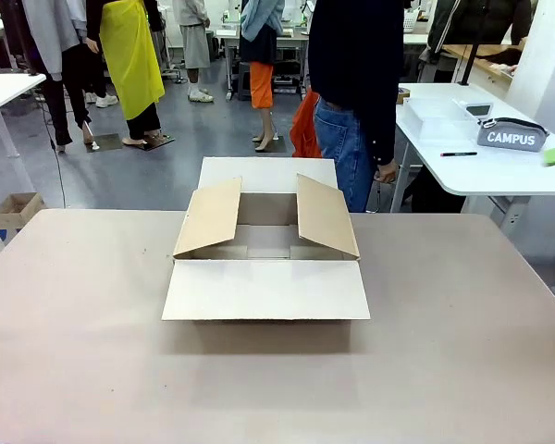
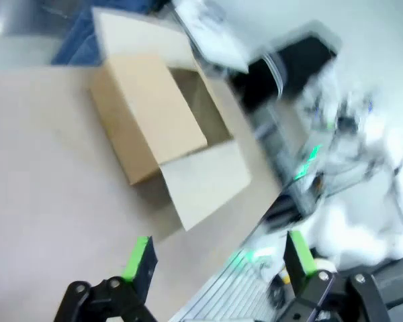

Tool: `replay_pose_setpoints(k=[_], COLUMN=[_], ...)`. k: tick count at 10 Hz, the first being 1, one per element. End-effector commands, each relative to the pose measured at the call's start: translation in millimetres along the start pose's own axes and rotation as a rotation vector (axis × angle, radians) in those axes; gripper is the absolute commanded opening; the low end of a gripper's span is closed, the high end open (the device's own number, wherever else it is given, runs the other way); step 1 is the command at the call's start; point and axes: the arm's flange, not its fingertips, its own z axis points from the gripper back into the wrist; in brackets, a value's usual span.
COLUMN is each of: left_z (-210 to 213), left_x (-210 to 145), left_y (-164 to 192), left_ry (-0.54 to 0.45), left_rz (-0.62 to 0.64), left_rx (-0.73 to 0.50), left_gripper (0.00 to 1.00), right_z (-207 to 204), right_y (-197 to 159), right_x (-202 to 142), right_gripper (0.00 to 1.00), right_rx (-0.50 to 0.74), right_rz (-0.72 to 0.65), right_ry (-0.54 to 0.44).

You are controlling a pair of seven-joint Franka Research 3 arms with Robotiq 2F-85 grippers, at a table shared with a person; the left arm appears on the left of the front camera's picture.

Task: Pack the gift set into the box.
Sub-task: Place both hands on the side flaps of the Package Box and spread them outward.

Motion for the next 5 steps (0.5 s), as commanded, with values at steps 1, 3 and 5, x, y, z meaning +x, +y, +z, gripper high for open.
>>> replay_pose_setpoints(k=[1,3,5], left_z=[40.6,45.4,45.4], left_x=[9.7,-13.1,-13.1], left_y=[79.6,46.2,46.2], left_ry=[-0.180,-0.109,-0.109], left_rz=[0.202,0.124,0.124], left_rx=[-0.064,-0.022,-0.022], left_gripper=[1.00,1.00,1.00], right_z=[15.2,24.9,24.9], right_y=[-74.2,-46.4,-46.4], right_x=[3.0,-2.5,-2.5], right_gripper=[1.00,1.00,1.00], right_rx=[0.247,0.091,0.091], right_rz=[-0.280,-0.141,-0.141], right_ry=[-0.190,-0.076,-0.076])
